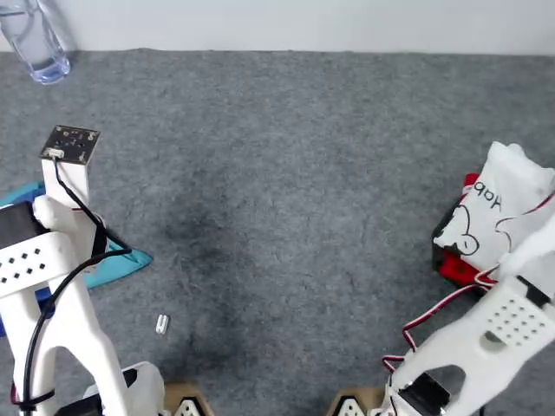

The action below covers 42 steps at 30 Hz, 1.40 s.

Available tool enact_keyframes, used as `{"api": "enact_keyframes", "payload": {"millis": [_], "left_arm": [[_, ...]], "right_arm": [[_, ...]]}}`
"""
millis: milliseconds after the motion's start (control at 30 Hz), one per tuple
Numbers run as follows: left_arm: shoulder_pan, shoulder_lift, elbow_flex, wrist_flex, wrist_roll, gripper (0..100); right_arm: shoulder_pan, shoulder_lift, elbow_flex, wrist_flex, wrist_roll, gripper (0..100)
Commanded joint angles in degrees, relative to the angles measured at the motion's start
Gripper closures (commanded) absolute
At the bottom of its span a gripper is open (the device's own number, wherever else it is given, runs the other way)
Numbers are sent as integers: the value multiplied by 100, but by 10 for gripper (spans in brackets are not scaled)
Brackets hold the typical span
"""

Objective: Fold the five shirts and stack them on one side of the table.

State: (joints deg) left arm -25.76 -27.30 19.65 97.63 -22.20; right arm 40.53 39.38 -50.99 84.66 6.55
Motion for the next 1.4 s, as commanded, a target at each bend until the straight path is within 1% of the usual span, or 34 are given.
{"api": "enact_keyframes", "payload": {"millis": [0, 100, 300, 367, 433, 533, 600, 667, 767, 833, 900, 1000, 1067, 1133, 1200, 1367], "left_arm": [[35, -149, -31, -53, -35, 988], [9, -149, -31, -53, -35, 988], [9, -149, -31, -53, -35, 988], [9, -149, -31, -53, -35, 988], [9, -149, -31, -53, -35, 988], [9, -149, 4, -53, -35, 988], [9, -149, 92, -53, -35, 988], [0, -149, 171, -79, -44, 988], [0, -149, 180, -88, -44, 988], [9, -149, 180, -88, -44, 988], [9, -149, 180, -88, -44, 988], [9, -149, 180, -88, -44, 988], [9, -149, 180, -79, -44, 988], [9, -149, 171, -79, -44, 988], [0, -149, 171, -62, -44, 988], [18, -149, 171, -79, -26, 988]], "right_arm": [[40, 189, -308, 66, -615, 720], [13, 365, -308, 22, -879, 721], [40, 400, -308, -180, -932, 727], [48, 409, -308, -330, -905, 776], [75, 409, -308, -567, -888, 857], [136, 435, -308, -1121, -422, 952], [180, 462, -308, -1534, -62, 991], [215, 470, -290, -1921, 176, 988], [277, 470, -281, -2237, 352, 988], [286, 444, -281, -2193, 475, 981], [259, 382, -325, -1851, 484, 945], [145, 303, -527, -1262, 431, 802], [92, 215, -615, -831, 167, 697], [31, 119, -835, -382, -53, 625], [-22, -13, -1073, 171, -176, 604], [-338, -286, -1626, 1719, -202, 605]]}}
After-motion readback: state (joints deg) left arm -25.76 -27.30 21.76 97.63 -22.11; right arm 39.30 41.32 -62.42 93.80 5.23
